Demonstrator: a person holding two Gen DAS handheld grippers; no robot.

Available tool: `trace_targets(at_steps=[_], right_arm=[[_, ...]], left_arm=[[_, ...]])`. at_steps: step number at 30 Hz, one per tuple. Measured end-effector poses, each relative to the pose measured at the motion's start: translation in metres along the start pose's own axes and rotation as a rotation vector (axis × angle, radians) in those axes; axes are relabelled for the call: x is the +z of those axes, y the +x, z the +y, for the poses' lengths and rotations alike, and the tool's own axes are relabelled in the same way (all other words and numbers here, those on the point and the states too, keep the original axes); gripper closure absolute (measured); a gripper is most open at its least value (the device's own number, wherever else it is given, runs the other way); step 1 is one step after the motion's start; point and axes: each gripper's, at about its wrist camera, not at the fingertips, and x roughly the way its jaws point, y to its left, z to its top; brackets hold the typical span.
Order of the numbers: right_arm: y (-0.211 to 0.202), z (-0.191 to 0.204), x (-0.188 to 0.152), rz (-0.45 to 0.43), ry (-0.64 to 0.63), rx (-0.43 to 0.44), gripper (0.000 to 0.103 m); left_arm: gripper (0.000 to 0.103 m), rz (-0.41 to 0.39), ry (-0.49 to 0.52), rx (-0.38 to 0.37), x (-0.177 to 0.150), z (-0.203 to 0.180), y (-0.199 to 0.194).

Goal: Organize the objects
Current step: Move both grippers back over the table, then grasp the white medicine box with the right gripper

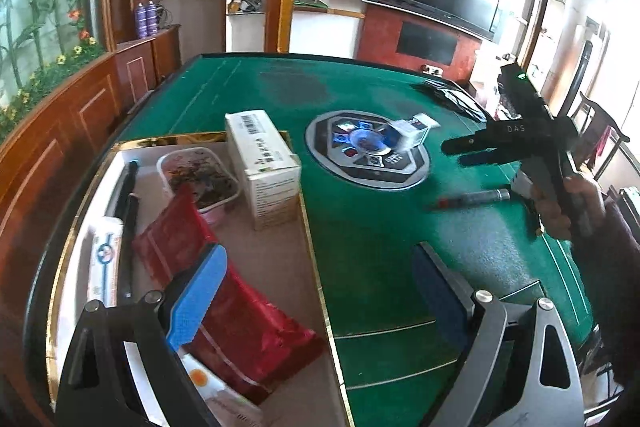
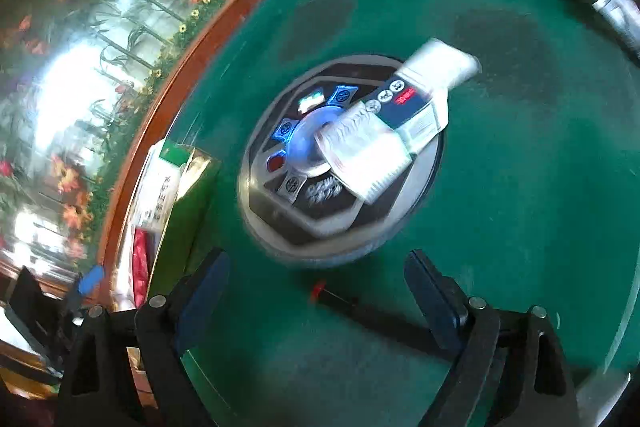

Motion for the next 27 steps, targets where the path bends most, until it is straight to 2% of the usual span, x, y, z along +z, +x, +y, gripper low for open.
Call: trace_targets(at_steps=[2,3,6,9,10,14,16,18,22,23,24,25,26,27], right_arm=[[-0.016,-0.005,0.001,-0.098,0.054,-0.211,0.008],[-0.021,-0.008,0.003,-0.133,0.084,-0.244,0.007],[-0.023,-0.022,0.015,-0.176,0.228,-0.194,0.007],[-0.016,-0.017,0.030,-0.222,0.215,-0.240,0.007],[-0.010,-0.013,0.036,-0.219,0.190,-0.263,0.006],[0.035,0.001,0.062,-0.115,0.125,-0.358,0.006],[0.044,0.012,0.063,-0.111,0.106,-0.369,0.006],[0.049,0.023,0.065,-0.117,0.125,-0.418,0.005],[0.070,0.032,0.069,-0.026,0.124,-0.475,0.007],[0.077,0.034,0.067,0.003,0.110,-0.476,0.010],[0.082,0.036,0.064,0.011,0.098,-0.484,0.020],[0.078,0.042,0.060,-0.020,0.071,-0.503,0.037],[0.076,0.044,0.058,-0.031,0.063,-0.503,0.047],[0.071,0.043,0.055,-0.031,0.070,-0.472,0.065]], left_arm=[[0.011,0.006,-0.014,-0.024,-0.001,-0.004,0.003],[0.011,0.007,-0.023,-0.034,-0.002,-0.005,0.004],[0.011,0.004,-0.036,-0.036,-0.005,-0.005,0.001],[0.011,-0.009,-0.050,-0.022,-0.011,0.000,-0.009],[0.011,-0.006,-0.055,-0.018,-0.012,0.001,-0.010],[0.011,0.005,-0.077,-0.008,-0.015,0.008,-0.015],[0.011,-0.005,-0.073,-0.004,-0.016,0.007,-0.019],[0.011,-0.008,-0.073,0.000,-0.016,0.008,-0.020],[0.011,-0.004,-0.074,-0.012,-0.018,0.005,-0.020],[0.011,-0.003,-0.073,-0.014,-0.019,0.004,-0.020],[0.011,-0.001,-0.070,-0.020,-0.019,0.003,-0.020],[0.011,-0.001,-0.068,-0.022,-0.020,0.002,-0.020],[0.011,-0.002,-0.066,-0.022,-0.020,0.001,-0.020],[0.011,-0.001,-0.063,-0.021,-0.020,0.000,-0.021]])
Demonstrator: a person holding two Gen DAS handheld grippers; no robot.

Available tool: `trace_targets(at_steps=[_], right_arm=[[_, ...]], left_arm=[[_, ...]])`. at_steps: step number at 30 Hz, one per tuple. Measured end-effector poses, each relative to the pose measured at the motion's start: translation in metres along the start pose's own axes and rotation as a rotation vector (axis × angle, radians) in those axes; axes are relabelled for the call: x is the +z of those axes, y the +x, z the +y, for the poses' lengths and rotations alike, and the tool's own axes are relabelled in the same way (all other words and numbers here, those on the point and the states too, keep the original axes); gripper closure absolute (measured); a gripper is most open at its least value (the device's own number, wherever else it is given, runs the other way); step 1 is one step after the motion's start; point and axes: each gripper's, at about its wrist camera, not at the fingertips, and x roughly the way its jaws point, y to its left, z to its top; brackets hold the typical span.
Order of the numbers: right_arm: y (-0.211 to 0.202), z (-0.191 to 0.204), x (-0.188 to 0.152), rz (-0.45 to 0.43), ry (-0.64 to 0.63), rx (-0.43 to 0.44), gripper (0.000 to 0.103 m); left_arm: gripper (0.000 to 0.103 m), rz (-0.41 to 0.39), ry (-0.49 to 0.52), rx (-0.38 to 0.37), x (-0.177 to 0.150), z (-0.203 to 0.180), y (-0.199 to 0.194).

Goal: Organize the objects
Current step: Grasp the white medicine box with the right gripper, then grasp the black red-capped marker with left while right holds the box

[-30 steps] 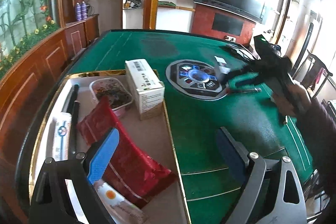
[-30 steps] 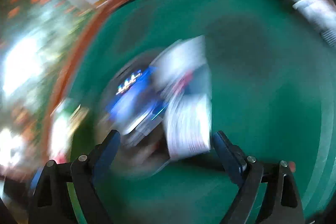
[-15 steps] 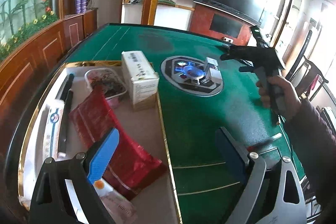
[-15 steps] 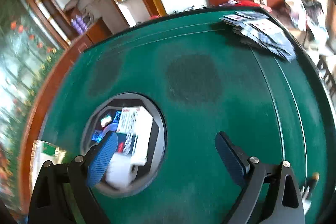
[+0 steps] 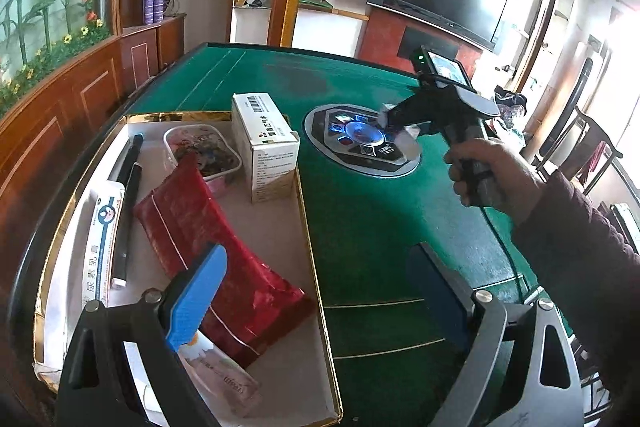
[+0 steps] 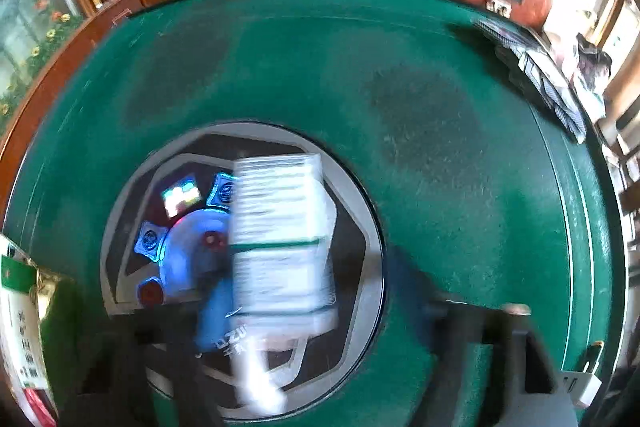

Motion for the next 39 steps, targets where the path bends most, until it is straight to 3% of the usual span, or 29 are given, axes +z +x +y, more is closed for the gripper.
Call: trace_targets(at_steps=[5,11,13,16,20,22,25,26,28,30,31,32,34,39], right_arm=[[-0.027,-0.027,-0.025,-0.040,-0.007,0.044,0.066],[-0.055,-0.074,-0.089,0.065,-0.012,0.122,0.063],[-0.065,-0.093,-0.109,0.072,0.020,0.165,0.044],[-0.094,-0.126,-0.134,0.016,0.117,0.253,0.025],[-0.123,-0.162,-0.159,-0.081,0.194,0.238,0.017],[-0.129,-0.172,-0.165,-0.096,0.222,0.236,0.016],[-0.133,-0.187,-0.183,-0.102,0.256,0.241,0.015],[-0.131,-0.190,-0.183,-0.102,0.264,0.247,0.015],[-0.133,-0.196,-0.188,-0.104,0.277,0.259,0.015],[-0.132,-0.199,-0.189,-0.106,0.286,0.257,0.015],[-0.132,-0.199,-0.190,-0.108,0.290,0.253,0.015],[-0.131,-0.200,-0.190,-0.109,0.294,0.252,0.015],[-0.130,-0.198,-0.194,-0.108,0.298,0.256,0.015],[-0.129,-0.188,-0.197,-0.104,0.286,0.267,0.014]], left_arm=[[0.011,0.001,0.034,-0.020,0.000,-0.011,-0.001],[0.011,0.047,0.227,-0.117,-0.011,-0.065,0.017],[0.011,0.056,0.346,-0.153,-0.019,-0.100,0.029],[0.011,0.067,0.491,-0.213,-0.032,-0.146,0.043],[0.011,0.085,0.645,-0.281,-0.052,-0.202,0.065],[0.011,0.094,0.715,-0.263,-0.063,-0.221,0.076],[0.024,0.178,0.815,-0.205,-0.074,-0.245,0.099],[0.024,0.172,0.825,-0.196,-0.075,-0.248,0.100],[0.024,0.185,0.825,-0.178,-0.074,-0.254,0.104],[0.041,0.221,0.780,-0.195,-0.070,-0.251,0.107],[0.076,0.250,0.733,-0.232,-0.067,-0.249,0.109],[0.087,0.258,0.707,-0.230,-0.065,-0.246,0.110],[0.089,0.218,0.672,-0.143,-0.061,-0.235,0.112],[0.089,0.270,0.355,-0.171,-0.029,-0.163,0.117]])
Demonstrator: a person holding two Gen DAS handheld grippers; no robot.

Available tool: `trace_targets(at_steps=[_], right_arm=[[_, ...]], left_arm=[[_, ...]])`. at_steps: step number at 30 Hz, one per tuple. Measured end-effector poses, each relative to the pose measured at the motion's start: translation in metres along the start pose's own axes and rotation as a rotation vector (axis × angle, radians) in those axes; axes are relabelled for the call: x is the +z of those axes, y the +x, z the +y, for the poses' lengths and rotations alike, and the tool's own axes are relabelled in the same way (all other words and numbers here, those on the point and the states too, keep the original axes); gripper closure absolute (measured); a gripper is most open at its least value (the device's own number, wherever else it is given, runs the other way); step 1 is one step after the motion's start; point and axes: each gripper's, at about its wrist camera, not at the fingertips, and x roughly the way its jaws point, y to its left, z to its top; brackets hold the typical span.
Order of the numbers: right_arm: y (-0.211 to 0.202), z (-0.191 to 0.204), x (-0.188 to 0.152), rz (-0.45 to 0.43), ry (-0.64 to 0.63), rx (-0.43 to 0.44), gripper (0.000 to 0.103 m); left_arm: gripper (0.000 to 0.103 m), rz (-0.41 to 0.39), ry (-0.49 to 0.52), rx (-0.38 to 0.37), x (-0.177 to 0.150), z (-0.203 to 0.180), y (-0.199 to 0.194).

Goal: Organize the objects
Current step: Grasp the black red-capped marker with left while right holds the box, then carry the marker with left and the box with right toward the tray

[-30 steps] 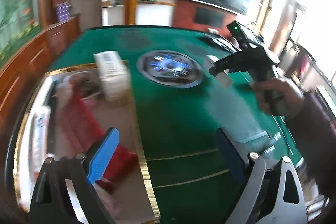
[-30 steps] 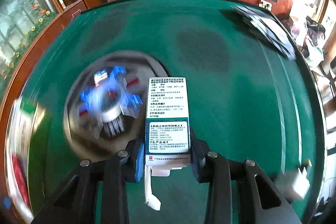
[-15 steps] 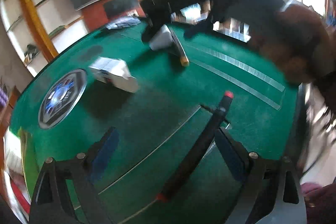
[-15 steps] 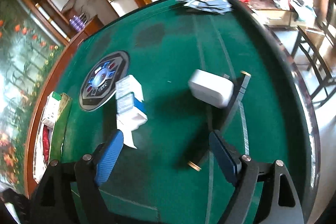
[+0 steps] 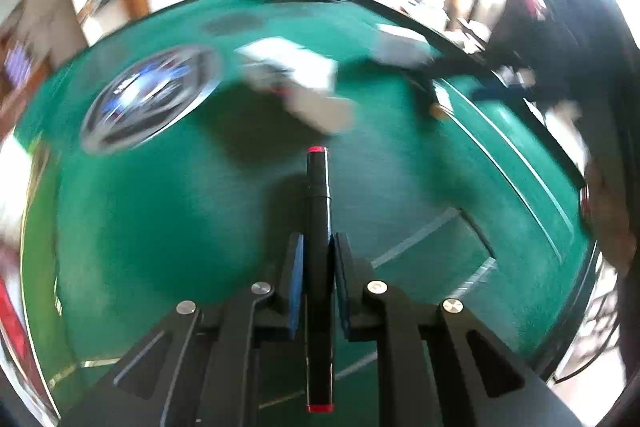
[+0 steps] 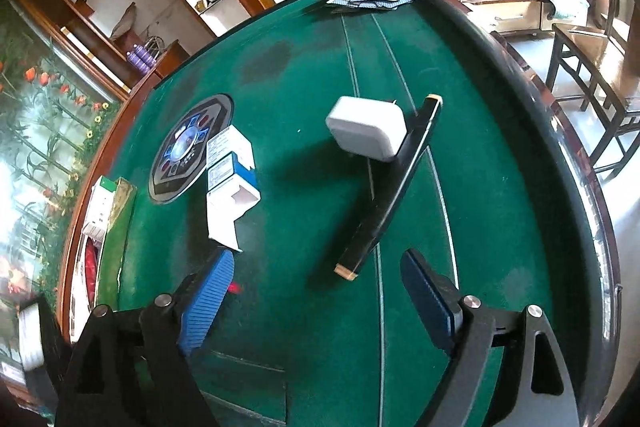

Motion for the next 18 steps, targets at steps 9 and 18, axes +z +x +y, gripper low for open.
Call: trace_targets(at_steps=[9,18], right_arm=[[0.025,0.052,0.005,0.025,-0.118,0.030,0.012],[0.080,0.122,0.042,-0.010,-0.355,-0.195,0.007]], left_arm=[[0.089,-0.053,-0.221,-0.005,-0.021,0.072,-0.033],[0.089,-0.115,-0.214,0.089,-0.030,0.074,-0.061]])
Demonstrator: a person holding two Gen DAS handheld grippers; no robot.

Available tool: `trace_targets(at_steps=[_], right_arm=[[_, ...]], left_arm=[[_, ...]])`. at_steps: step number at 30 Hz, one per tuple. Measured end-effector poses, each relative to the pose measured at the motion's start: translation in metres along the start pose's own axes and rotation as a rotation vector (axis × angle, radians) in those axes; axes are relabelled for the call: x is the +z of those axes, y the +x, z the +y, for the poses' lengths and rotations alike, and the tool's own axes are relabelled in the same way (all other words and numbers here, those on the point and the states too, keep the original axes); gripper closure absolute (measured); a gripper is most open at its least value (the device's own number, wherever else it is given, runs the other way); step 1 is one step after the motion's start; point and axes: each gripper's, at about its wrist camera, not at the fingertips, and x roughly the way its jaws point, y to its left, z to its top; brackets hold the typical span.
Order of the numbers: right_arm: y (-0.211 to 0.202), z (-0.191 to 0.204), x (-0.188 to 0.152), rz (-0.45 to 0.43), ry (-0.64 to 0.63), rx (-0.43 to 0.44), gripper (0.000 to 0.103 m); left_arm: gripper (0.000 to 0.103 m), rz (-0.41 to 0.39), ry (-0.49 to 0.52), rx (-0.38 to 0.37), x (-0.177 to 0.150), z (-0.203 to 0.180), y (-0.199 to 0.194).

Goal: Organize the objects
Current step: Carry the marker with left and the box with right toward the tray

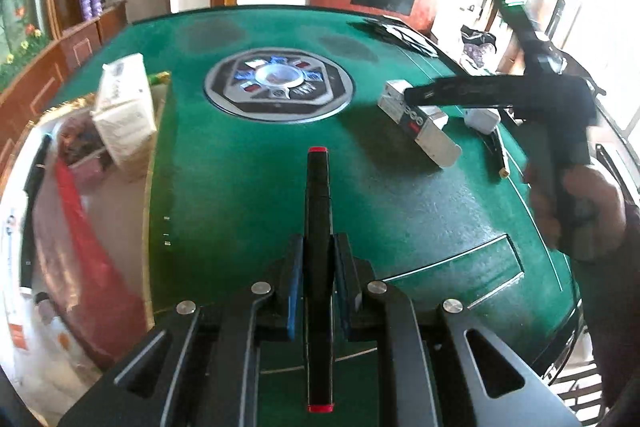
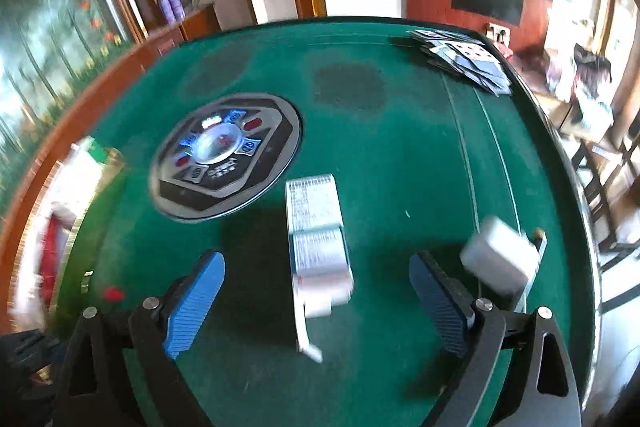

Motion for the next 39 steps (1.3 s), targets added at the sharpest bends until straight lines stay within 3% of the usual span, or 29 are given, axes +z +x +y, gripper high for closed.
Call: trace_targets(at_steps=[2,3,4,5,6,12,16,22,31,39], right_arm=[[0.016,0.006,0.004,0.016,-0.015,-0.044,0.008],[0.022,0.006,0.004,0.029,-0.017,-0.058,0.014],[0.027,0.006,0.003,0.045,-0.011,-0.059,0.041],[0.033,0.004,0.001,0.081,0.008,-0.037,0.061],[0.034,0.003,-0.001,0.094,0.022,-0.022,0.066],[0.019,-0.003,-0.012,0.081,0.074,0.034,0.066],[-0.005,0.007,-0.012,0.056,0.104,0.132,0.066],[-0.041,0.066,-0.006,0.000,0.031,0.267,0.065],[-0.041,0.184,-0.009,0.048,-0.133,0.428,0.065],[-0.015,0.252,-0.021,0.073,-0.258,0.374,0.065]], left_arm=[[0.089,-0.016,-0.005,0.018,0.000,0.004,-0.007],[0.089,-0.028,-0.011,0.033,0.001,0.008,-0.011],[0.089,-0.035,-0.016,0.041,-0.002,0.012,-0.018],[0.089,-0.042,-0.023,0.045,-0.001,0.016,-0.021],[0.089,-0.050,-0.035,0.046,-0.001,0.021,-0.025],[0.089,-0.100,-0.122,0.076,0.000,0.063,-0.049],[0.089,-0.132,-0.177,0.114,-0.006,0.091,-0.068],[0.089,-0.149,-0.301,0.197,-0.026,0.148,-0.086],[0.088,-0.121,-0.387,0.261,-0.053,0.191,-0.085],[0.088,-0.092,-0.390,0.271,-0.063,0.198,-0.077]])
